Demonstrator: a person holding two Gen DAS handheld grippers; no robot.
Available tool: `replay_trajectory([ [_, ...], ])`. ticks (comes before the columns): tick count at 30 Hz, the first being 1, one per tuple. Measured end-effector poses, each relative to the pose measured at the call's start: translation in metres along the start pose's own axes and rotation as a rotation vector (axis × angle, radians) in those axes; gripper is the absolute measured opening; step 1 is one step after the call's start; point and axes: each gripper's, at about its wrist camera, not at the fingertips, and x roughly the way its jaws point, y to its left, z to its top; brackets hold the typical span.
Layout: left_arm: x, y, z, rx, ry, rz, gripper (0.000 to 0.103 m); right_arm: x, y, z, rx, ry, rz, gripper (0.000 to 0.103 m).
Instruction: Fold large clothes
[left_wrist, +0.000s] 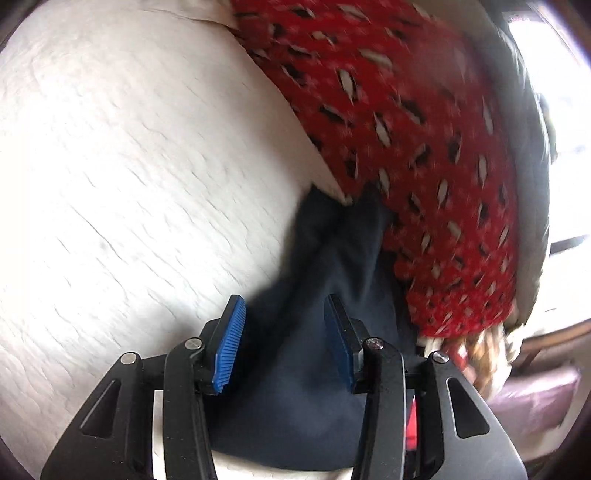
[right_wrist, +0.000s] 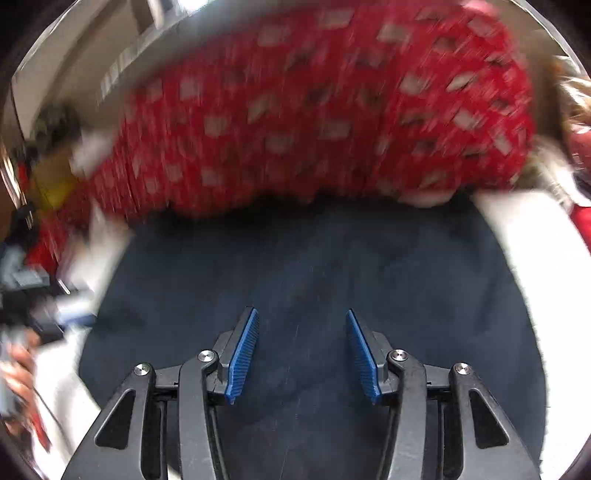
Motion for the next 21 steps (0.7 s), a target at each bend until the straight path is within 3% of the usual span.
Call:
replay_trajectory([
  [1,-0.003,0.006,0.004,-0.016,-0.001,-0.003,0.042,0.018,0.006,-0.01,-0.03,0.069,-0.031,0.052],
  [3,0.004,0.01,0.009,-0.024,0.024,0.007,0.046,0.016,0.017,-0.021,-0.129,-0.028,-0.082,0.052],
  [4,0.015,0.009,0.009,-0.019,0.066,0.009,0.053,0.016,0.021,-0.024,-0.137,-0.038,-0.094,0.052],
  [7,0.042,0.003,0.003,-0.007,0.179,-0.008,0.058,0.014,0.015,-0.027,-0.098,-0.047,-0.084,0.052],
  [8,0.052,-0.003,-0.002,0.015,0.212,-0.024,0.063,0.014,0.015,-0.028,-0.1,-0.053,-0.083,0.053],
  [10,0.053,-0.02,-0.013,0.09,0.198,-0.027,0.085,0.012,0.016,-0.026,-0.099,-0.061,-0.08,0.053],
  [14,0.066,-0.045,-0.026,0.175,0.231,-0.022,0.086,0.013,0.013,-0.027,-0.094,-0.062,-0.077,0.053],
  [15,0.066,-0.051,-0.03,0.206,0.216,0.003,0.082,0.013,0.013,-0.028,-0.093,-0.062,-0.076,0.053],
  [18,0.067,-0.059,-0.034,0.211,0.206,0.021,0.031,0.012,0.013,-0.025,-0.088,-0.064,-0.072,0.053],
  [21,0.051,-0.063,-0.035,0.177,0.18,-0.02,0.019,0.011,0.013,-0.026,-0.082,-0.064,-0.065,0.053],
])
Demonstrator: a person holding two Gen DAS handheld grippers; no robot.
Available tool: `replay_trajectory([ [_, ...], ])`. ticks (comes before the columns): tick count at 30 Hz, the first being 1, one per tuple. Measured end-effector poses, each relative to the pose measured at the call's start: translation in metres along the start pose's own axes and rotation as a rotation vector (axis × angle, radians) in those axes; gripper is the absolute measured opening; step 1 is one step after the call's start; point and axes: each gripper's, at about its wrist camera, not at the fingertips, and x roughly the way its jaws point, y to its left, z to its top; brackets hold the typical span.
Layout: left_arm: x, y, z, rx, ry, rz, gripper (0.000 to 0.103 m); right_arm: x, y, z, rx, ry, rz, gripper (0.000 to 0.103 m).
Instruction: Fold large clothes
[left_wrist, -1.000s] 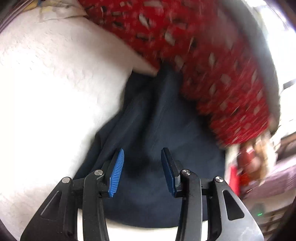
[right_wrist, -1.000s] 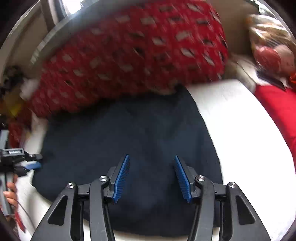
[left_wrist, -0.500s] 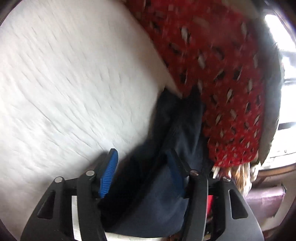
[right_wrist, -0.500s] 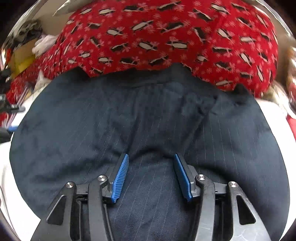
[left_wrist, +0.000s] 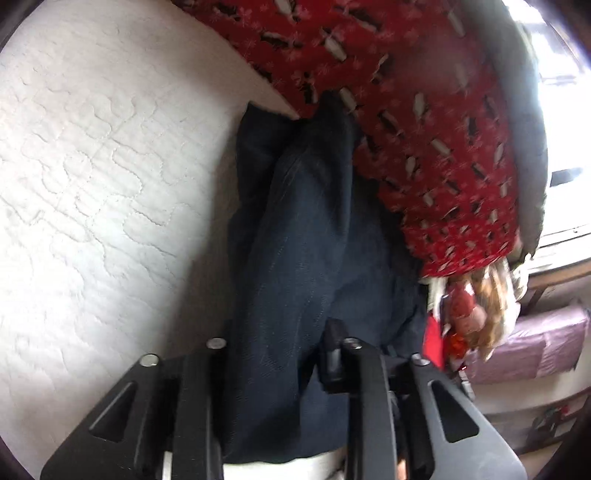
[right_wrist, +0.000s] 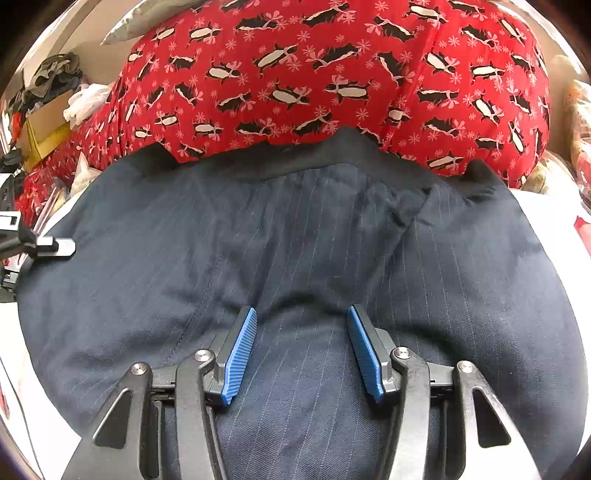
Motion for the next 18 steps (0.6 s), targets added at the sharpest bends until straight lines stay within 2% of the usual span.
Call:
replay_trajectory([
  [4,-0.018,-0.044,-0.013,0.062,-0.037,-0.044,0.016,-0.001,0.0,0.003,-0.004,0.026,0.011,0.053],
  [9,-0.029,-0.087,-0.033,0.144,-0.037,-0.066,0.015,-0.011,-0.007,0.008,0.017,0.08,0.021,0.053],
  [18,-0.013,-0.144,-0.067,0.214,-0.008,-0.071,0.015,-0.06,-0.035,0.0,0.016,0.045,-0.004,0.053],
])
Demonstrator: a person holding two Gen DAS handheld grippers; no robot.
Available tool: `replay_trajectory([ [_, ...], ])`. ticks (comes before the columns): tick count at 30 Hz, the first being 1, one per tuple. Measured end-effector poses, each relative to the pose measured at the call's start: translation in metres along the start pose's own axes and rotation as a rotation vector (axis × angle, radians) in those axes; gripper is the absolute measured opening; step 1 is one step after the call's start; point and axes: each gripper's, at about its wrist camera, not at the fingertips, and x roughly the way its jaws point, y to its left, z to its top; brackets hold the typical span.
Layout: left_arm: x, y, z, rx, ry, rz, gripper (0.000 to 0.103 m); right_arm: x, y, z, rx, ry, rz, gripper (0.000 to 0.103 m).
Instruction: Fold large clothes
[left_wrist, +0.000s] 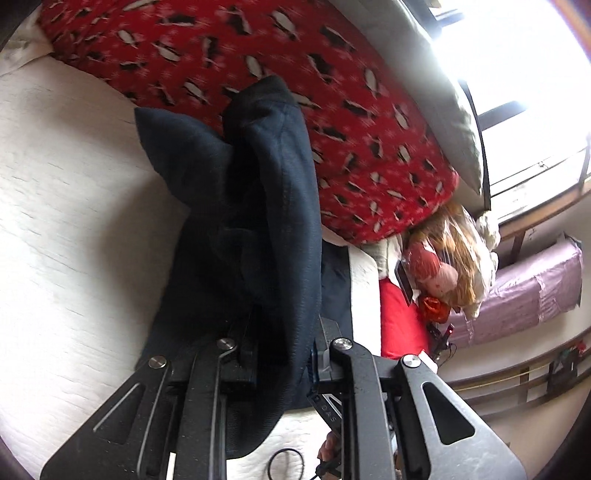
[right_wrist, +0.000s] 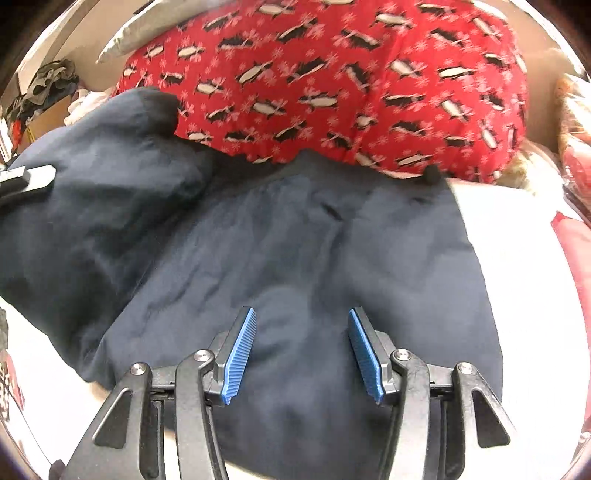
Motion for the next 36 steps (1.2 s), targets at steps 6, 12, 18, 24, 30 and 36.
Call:
replay_trajectory([
  [6,0.035,-0.031,-0.016,0.002,0.057,0.008,0.015,-0.026,-0.048,-0.024,0.039,-0.006,-0.018,0.053],
  [12,0.082,-0.046,-0.033,0.017,0.126,0.041,0.015,-0.029,-0.075,-0.055,0.09,0.009,0.049,0.054],
  [18,0.134,-0.046,-0.058,0.055,0.235,0.164,0.017,-0.027,-0.079,-0.065,0.121,-0.013,0.079,0.058],
  [24,0.128,-0.055,-0.064,0.069,0.301,0.076,0.043,-0.027,-0.077,-0.07,0.105,-0.037,0.081,0.061],
  [30,0.048,-0.029,-0.056,0.065,0.144,-0.014,0.044,-0.036,-0.086,-0.068,0.144,-0.027,0.119,0.061],
  [36,0.027,0.059,-0.041,-0.176,0.068,0.101,0.044,-0.06,-0.105,-0.025,0.358,-0.124,0.271,0.067],
])
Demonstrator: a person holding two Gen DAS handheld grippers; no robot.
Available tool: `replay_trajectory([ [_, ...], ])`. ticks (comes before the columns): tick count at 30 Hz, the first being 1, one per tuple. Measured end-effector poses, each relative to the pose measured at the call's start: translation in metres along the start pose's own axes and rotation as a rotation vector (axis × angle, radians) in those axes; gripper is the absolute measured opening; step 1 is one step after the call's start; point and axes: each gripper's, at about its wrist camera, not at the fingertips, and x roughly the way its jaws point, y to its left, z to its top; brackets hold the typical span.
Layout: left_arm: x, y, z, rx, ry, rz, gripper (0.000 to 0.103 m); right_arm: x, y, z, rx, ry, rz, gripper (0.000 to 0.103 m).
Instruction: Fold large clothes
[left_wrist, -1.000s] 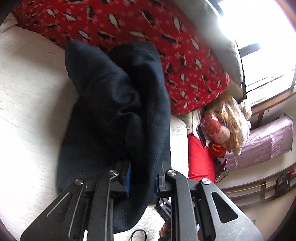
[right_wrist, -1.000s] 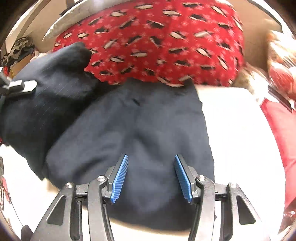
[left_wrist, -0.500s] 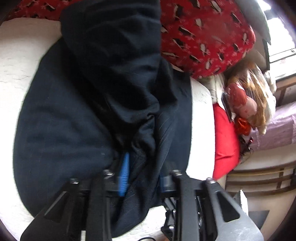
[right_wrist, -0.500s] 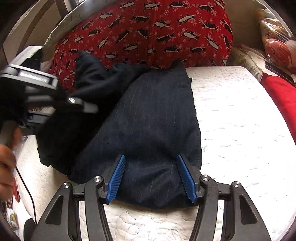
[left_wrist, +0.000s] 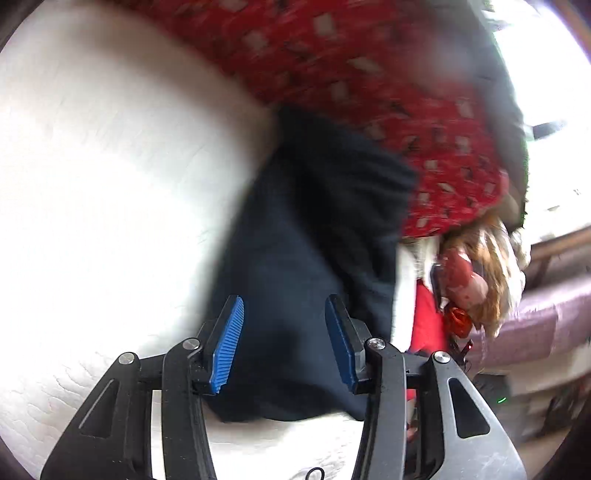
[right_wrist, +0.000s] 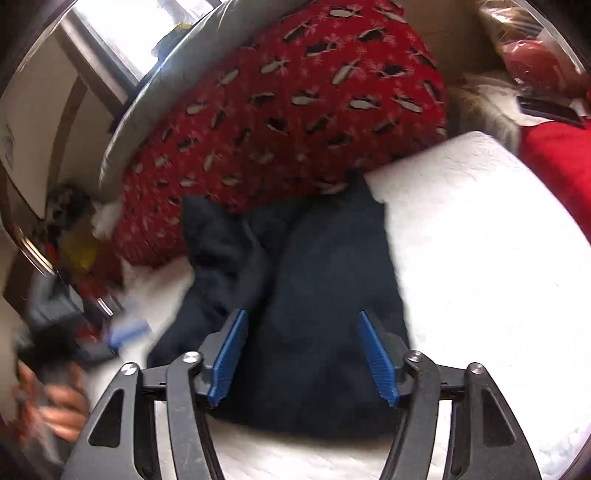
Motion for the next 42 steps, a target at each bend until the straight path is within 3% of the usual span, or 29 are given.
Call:
replay_trajectory([
  [2,0.014,0.009,-0.005,0.0,0.032,0.019,0.044,0.02,0.017,0.016,-0.035,0.028,-0.003,0.07],
  [7,0.016,0.012,-0.012,0.048,0.025,0.019,0.046,0.093,0.058,0.029,-0.106,0.175,-0.06,0.067],
  [9,0.013,0.012,-0.01,0.041,0.035,-0.002,0.046,0.11,0.083,0.027,-0.24,0.16,-0.089,0.019],
  [10,0.008,0.013,-0.009,0.039,0.035,-0.01,0.046,0.113,0.103,0.024,-0.365,0.152,-0.126,0.006],
  [11,0.004,0.014,-0.009,0.04,0.03,-0.023,0.046,0.11,0.114,0.024,-0.424,0.134,-0.14,0.005],
  [13,0.0,0.01,-0.011,0.051,0.024,-0.053,0.046,0.082,0.118,0.033,-0.428,0.041,-0.055,0.005],
  [17,0.007,-0.003,-0.023,0.099,0.046,-0.05,0.049,0.041,0.067,0.049,-0.211,-0.02,0.009,0.005],
  [22,0.02,-0.03,-0.047,0.245,0.053,0.057,0.056,0.057,-0.036,0.018,0.122,0.125,-0.03,0.005],
  [24,0.017,-0.035,-0.052,0.285,0.048,0.081,0.057,0.057,-0.056,0.017,0.198,0.138,0.007,0.006],
  [26,0.02,-0.035,-0.049,0.275,0.05,0.089,0.057,0.043,-0.056,0.027,0.204,0.101,-0.02,0.014],
  [28,0.02,-0.029,-0.048,0.247,0.05,0.078,0.057,0.022,-0.05,0.044,0.167,-0.001,-0.076,0.017],
  [30,0.021,-0.026,-0.047,0.24,0.047,0.075,0.057,0.017,-0.036,0.059,0.128,-0.07,-0.035,0.044],
  [31,0.026,-0.036,-0.046,0.243,0.045,0.079,0.057,0.022,-0.029,0.065,0.108,-0.062,-0.032,0.064],
  [36,0.03,-0.046,-0.046,0.267,0.027,0.072,0.057,0.068,-0.002,0.081,-0.037,0.006,-0.151,0.064],
  [37,0.03,-0.047,-0.044,0.276,0.021,0.061,0.057,0.08,0.002,0.084,-0.072,0.026,-0.152,0.053],
  [38,0.027,-0.047,-0.043,0.273,0.023,0.047,0.057,0.087,0.004,0.086,-0.09,0.045,-0.134,0.009],
  [40,0.02,-0.045,-0.037,0.263,0.012,-0.004,0.057,0.093,0.009,0.095,-0.105,0.083,-0.096,0.002],
  [42,0.011,-0.042,-0.03,0.243,-0.018,-0.045,0.057,0.08,0.007,0.106,-0.101,0.012,-0.064,0.001],
])
